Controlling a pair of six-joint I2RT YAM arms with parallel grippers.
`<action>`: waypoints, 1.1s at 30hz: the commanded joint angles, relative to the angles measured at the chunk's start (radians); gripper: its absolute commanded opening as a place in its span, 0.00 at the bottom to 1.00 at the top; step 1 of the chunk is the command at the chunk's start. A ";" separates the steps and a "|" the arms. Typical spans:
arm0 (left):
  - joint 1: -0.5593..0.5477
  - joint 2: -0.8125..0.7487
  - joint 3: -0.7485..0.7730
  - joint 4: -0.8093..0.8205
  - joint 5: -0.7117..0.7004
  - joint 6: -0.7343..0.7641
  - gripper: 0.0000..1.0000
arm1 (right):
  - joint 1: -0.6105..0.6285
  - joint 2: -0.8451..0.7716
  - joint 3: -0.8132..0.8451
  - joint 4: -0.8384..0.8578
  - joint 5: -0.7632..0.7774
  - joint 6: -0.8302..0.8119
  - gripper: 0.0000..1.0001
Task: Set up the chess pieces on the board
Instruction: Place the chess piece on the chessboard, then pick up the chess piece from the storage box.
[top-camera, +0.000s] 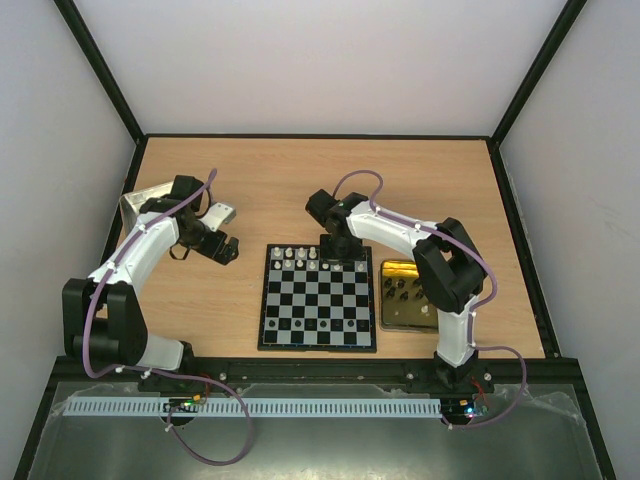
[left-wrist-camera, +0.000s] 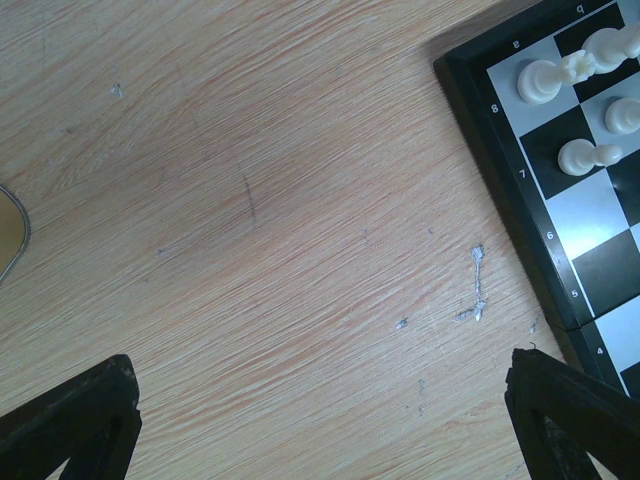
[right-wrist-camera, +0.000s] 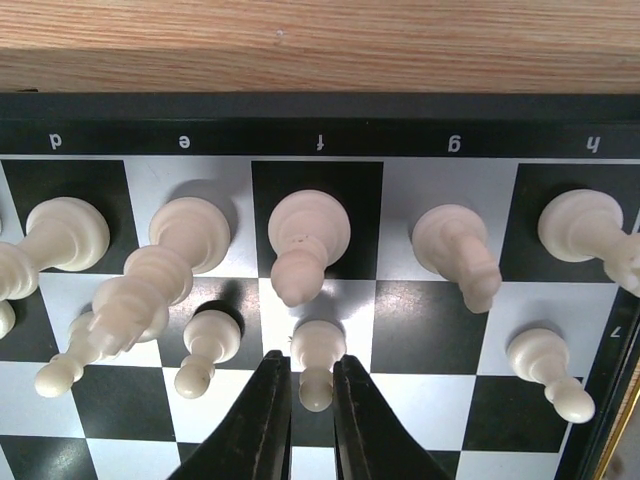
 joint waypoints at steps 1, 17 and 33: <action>-0.001 -0.002 -0.010 0.000 -0.009 -0.008 0.99 | 0.003 0.017 0.020 0.000 0.019 -0.001 0.12; -0.001 0.000 -0.018 0.006 -0.015 -0.001 0.99 | -0.006 -0.212 0.003 -0.159 0.086 0.016 0.18; -0.003 0.016 -0.009 0.003 0.007 0.000 0.99 | -0.321 -0.714 -0.511 -0.202 0.015 0.108 0.21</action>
